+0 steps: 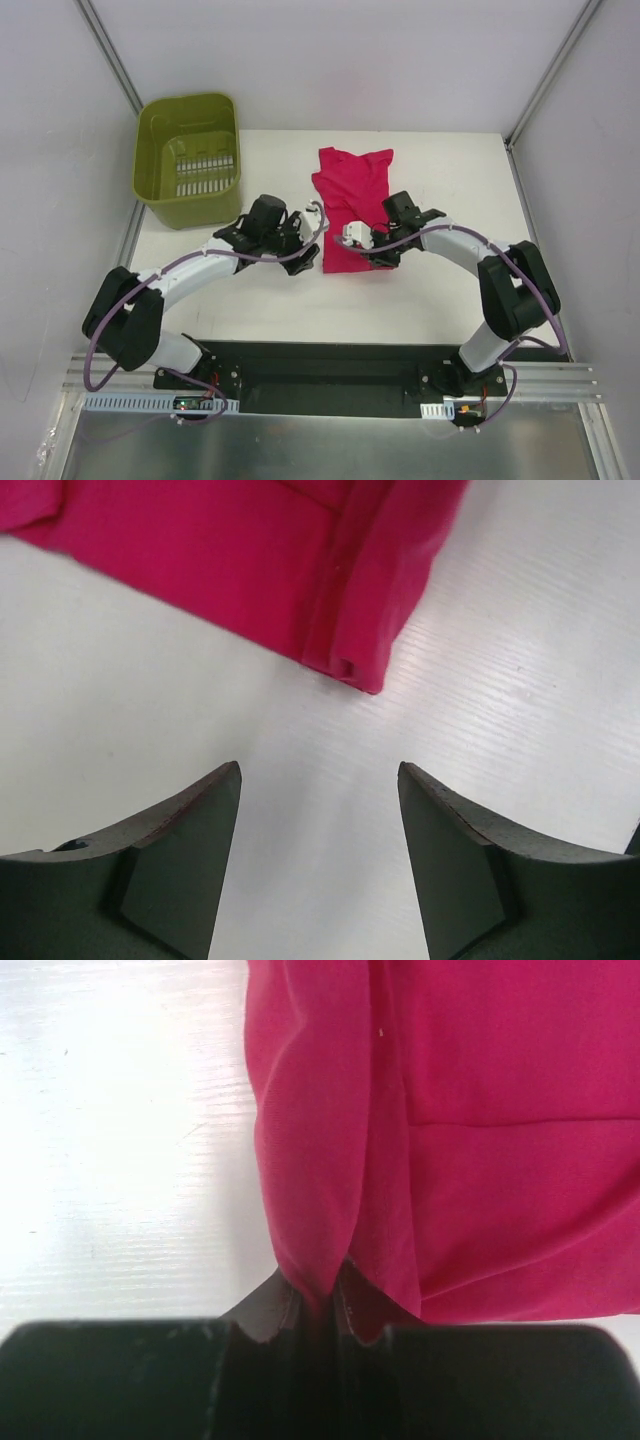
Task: Roll the t-shirts
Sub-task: Roll the T-shirt to the center of the board.
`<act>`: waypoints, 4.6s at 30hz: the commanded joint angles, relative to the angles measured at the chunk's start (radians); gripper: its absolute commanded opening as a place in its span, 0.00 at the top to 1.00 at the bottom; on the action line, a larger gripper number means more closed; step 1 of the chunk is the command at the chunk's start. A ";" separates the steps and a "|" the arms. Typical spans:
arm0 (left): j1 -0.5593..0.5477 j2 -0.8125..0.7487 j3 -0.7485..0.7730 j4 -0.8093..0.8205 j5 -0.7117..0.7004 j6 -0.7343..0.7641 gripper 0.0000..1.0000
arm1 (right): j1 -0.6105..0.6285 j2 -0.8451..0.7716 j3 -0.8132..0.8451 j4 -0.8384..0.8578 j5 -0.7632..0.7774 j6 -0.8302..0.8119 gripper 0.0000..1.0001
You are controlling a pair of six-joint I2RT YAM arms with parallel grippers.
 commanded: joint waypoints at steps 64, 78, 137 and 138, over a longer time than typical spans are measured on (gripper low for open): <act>-0.239 0.324 0.105 0.096 0.014 0.364 0.61 | -0.028 0.163 0.239 -0.248 -0.079 0.032 0.96; -0.092 0.040 -0.034 0.169 0.000 0.039 0.37 | -0.062 0.163 0.257 -0.294 -0.105 0.104 0.96; 0.135 0.146 -0.128 0.656 0.313 -0.410 0.26 | -0.129 0.196 0.307 -0.452 -0.132 0.219 0.97; 0.133 0.167 -0.111 0.678 0.337 -0.431 0.26 | -0.129 0.196 0.306 -0.451 -0.131 0.221 0.97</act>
